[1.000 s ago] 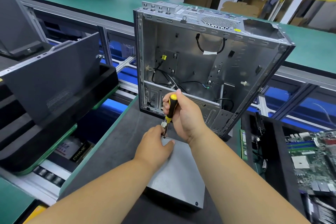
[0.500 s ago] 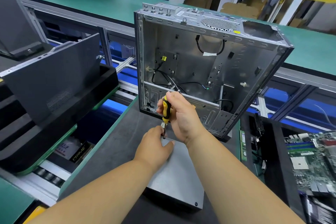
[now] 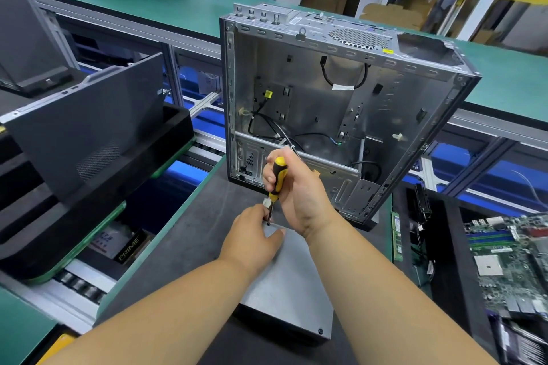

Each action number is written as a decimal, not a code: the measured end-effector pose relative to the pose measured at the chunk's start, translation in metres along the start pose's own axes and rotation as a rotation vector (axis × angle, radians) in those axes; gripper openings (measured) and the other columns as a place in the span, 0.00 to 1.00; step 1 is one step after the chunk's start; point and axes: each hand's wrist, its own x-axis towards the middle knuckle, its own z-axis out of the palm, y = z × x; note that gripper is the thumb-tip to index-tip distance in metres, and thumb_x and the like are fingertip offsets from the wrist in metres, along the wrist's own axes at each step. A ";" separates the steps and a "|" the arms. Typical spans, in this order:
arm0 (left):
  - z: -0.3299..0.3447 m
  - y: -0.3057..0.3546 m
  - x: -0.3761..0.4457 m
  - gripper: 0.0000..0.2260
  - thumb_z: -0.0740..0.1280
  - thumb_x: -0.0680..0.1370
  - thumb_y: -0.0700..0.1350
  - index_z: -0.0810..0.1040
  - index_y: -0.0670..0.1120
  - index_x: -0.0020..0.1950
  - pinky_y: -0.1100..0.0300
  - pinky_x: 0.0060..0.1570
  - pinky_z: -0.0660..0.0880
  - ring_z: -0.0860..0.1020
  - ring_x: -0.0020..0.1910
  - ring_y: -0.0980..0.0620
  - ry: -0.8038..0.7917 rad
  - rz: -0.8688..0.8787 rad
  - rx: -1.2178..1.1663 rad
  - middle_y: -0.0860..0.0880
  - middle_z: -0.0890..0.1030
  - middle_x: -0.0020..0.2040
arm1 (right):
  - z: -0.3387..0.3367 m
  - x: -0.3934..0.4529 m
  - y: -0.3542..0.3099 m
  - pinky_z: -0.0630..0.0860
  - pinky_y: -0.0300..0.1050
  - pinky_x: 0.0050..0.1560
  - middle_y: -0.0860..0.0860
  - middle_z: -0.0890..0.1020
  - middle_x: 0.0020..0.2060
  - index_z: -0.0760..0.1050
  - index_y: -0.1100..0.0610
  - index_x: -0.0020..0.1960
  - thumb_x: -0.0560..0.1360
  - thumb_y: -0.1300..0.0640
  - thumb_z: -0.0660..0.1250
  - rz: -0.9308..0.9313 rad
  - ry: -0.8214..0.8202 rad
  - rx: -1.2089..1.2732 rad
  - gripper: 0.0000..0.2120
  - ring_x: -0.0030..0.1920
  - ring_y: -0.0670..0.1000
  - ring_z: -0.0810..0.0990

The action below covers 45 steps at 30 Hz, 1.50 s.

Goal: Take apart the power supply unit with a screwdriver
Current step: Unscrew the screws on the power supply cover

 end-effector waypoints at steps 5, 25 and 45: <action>-0.001 -0.002 0.000 0.10 0.68 0.76 0.49 0.66 0.53 0.42 0.56 0.44 0.71 0.72 0.47 0.50 -0.007 0.010 -0.033 0.53 0.72 0.45 | -0.002 0.001 -0.007 0.71 0.42 0.44 0.50 0.76 0.34 0.67 0.55 0.41 0.81 0.54 0.61 0.044 0.049 -0.043 0.11 0.37 0.51 0.74; 0.000 -0.003 0.000 0.10 0.70 0.73 0.50 0.69 0.50 0.43 0.55 0.44 0.73 0.73 0.46 0.51 0.010 0.000 0.000 0.53 0.73 0.45 | 0.005 0.007 -0.001 0.71 0.39 0.37 0.51 0.74 0.32 0.66 0.55 0.42 0.83 0.58 0.60 0.028 0.108 -0.030 0.10 0.34 0.50 0.70; -0.001 0.001 0.000 0.10 0.69 0.73 0.47 0.68 0.50 0.42 0.57 0.41 0.71 0.72 0.46 0.49 0.004 0.007 -0.005 0.51 0.72 0.44 | 0.004 -0.003 0.003 0.68 0.38 0.36 0.49 0.72 0.31 0.65 0.55 0.44 0.79 0.51 0.58 -0.072 0.071 -0.130 0.09 0.33 0.48 0.69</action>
